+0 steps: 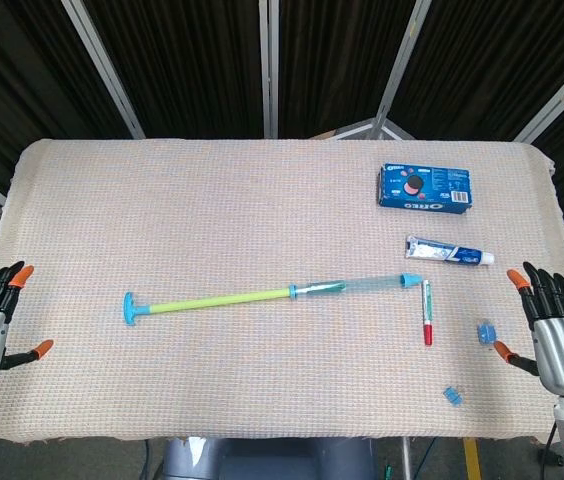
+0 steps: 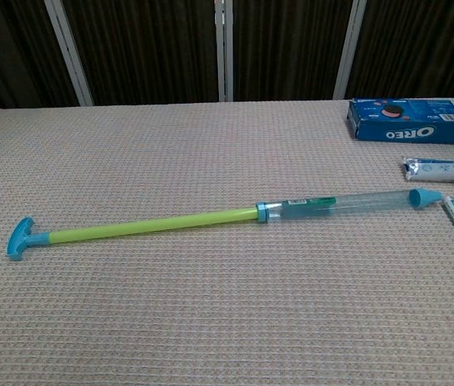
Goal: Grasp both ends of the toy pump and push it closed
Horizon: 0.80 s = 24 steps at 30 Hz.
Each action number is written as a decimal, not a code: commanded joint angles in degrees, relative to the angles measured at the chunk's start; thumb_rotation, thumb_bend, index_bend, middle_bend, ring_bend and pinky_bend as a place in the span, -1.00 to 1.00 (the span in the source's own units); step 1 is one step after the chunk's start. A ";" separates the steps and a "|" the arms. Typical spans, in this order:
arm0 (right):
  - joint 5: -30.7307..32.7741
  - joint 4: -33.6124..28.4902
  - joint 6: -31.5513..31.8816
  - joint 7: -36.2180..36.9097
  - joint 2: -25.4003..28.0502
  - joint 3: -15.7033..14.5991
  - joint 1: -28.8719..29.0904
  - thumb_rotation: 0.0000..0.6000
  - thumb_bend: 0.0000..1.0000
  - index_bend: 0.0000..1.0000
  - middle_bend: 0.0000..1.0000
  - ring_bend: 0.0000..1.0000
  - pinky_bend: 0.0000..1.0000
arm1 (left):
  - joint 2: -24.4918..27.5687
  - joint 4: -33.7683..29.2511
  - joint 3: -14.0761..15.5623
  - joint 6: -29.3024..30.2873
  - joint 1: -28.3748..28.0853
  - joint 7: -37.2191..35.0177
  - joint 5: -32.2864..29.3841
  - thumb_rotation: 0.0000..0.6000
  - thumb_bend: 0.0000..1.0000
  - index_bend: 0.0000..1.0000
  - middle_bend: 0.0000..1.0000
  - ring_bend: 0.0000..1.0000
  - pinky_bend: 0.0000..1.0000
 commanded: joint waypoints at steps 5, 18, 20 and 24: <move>-0.21 0.05 -0.38 -0.32 -0.13 0.04 -0.17 1.00 -1.00 -1.00 -1.00 -1.00 -1.00 | -0.20 0.30 -0.09 -0.49 0.04 0.21 -0.04 1.00 -1.00 -1.00 -1.00 -1.00 -1.00; 1.95 3.23 -13.16 -1.38 -2.64 2.73 7.77 1.00 -1.00 -1.00 0.69 0.64 0.70 | -0.54 0.95 -1.18 -2.00 -0.73 0.78 -1.00 1.00 -1.00 -1.00 -1.00 -1.00 -1.00; 2.97 3.47 -17.64 -1.38 -3.19 3.50 10.55 1.00 -1.00 -1.00 0.81 0.79 0.94 | -0.58 0.99 -1.40 -2.40 -0.92 0.97 -1.45 1.00 -1.00 -1.00 -1.00 -1.00 -1.00; 8.31 3.04 -29.56 -0.82 -4.25 5.74 17.12 1.00 -1.00 -0.96 0.95 0.94 1.00 | -0.86 1.20 -1.97 -3.22 -1.42 2.07 -2.50 1.00 -1.00 -1.00 -1.00 -1.00 -1.00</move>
